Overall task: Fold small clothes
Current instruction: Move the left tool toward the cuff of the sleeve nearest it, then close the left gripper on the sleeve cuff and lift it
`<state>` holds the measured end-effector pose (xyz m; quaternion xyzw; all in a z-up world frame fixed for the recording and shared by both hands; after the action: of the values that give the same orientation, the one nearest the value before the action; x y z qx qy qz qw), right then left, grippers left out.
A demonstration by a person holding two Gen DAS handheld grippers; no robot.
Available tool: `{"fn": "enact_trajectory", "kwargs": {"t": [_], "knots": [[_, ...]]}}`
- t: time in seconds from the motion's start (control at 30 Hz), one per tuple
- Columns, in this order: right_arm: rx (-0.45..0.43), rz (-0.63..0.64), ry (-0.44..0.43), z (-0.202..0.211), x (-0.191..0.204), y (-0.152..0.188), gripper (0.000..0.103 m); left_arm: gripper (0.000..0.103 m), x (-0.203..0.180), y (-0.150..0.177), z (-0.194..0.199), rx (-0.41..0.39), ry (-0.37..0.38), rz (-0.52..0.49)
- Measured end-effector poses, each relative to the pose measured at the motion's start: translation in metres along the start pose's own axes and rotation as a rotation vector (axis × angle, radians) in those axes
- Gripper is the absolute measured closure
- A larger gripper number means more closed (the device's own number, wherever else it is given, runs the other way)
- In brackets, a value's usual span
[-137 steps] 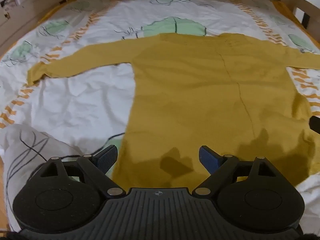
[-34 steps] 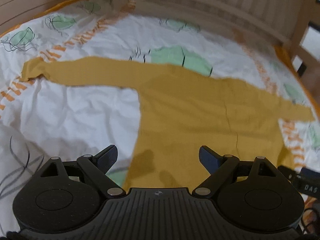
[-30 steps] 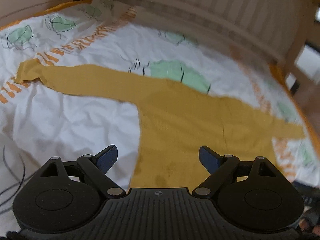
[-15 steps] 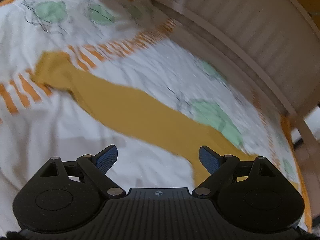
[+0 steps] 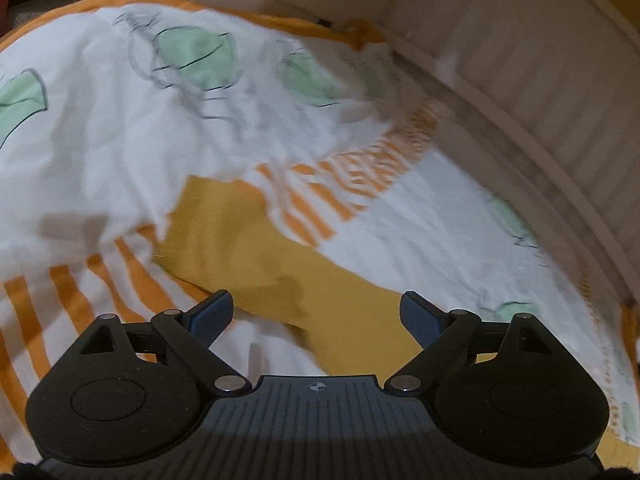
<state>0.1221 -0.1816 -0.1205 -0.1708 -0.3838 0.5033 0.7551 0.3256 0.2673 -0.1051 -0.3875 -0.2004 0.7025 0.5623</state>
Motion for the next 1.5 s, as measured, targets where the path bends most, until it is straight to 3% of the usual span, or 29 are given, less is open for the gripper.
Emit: {"fn": "enact_trajectory", "kwargs": {"t": [0.27, 0.47, 0.63, 0.67, 0.7, 0.77, 0.83, 0.9, 0.97, 1.1, 1.2, 1.5], "knots": [[0.038, -0.031, -0.066, -0.025, 0.019, 0.002, 0.001, 0.004, 0.049, 0.007, -0.035, 0.029, -0.017, 0.135], [0.060, -0.040, -0.082, -0.035, 0.025, 0.006, 0.001, 0.001, 0.059, -0.004, -0.052, 0.024, -0.005, 0.141], [0.087, -0.050, -0.076, -0.041, 0.023, 0.012, 0.001, 0.004, 0.058, -0.009, -0.060, 0.025, -0.048, 0.124], [0.091, -0.051, -0.075, -0.042, 0.023, 0.012, 0.001, 0.008, 0.058, -0.009, -0.061, 0.024, -0.060, 0.125], [0.095, -0.052, -0.074, -0.042, 0.023, 0.013, 0.001, 0.021, 0.059, -0.009, -0.061, 0.020, -0.081, 0.120], [0.097, -0.055, -0.074, -0.041, 0.022, 0.014, 0.001, 0.048, 0.057, -0.011, -0.061, 0.025, -0.102, 0.084], [0.095, -0.059, -0.074, -0.040, 0.021, 0.013, 0.001, 0.085, 0.054, -0.011, -0.061, 0.054, -0.116, 0.043], [0.092, -0.063, -0.073, -0.038, 0.019, 0.012, 0.001, 0.097, 0.047, -0.012, -0.060, 0.070, -0.082, 0.050], [0.084, -0.075, -0.076, -0.034, 0.016, 0.010, 0.001, 0.097, 0.037, -0.017, -0.053, 0.054, -0.062, 0.062], [0.075, -0.094, -0.083, -0.025, 0.006, 0.008, 0.001, 0.097, -0.012, -0.028, -0.031, 0.017, 0.024, 0.021], [0.069, -0.093, -0.070, -0.015, -0.008, 0.008, 0.001, 0.097, -0.068, -0.035, -0.013, -0.004, 0.111, -0.048], [0.008, -0.165, -0.039, 0.030, -0.058, 0.007, 0.001, 0.097, -0.271, -0.014, 0.018, 0.023, 0.407, -0.180]]}}
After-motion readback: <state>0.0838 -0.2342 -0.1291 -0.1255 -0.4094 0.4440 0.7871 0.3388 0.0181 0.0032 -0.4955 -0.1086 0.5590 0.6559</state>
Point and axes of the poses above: each gripper's, at about its wrist camera, not at the fingertips, and z roughly against the way its jaws point, x to its left, y to its underside, the point moved 10 cm from there along -z, roughly the way its jaws point, and after that the axes turned 9 degrees about -z, right-handed, at the moved point
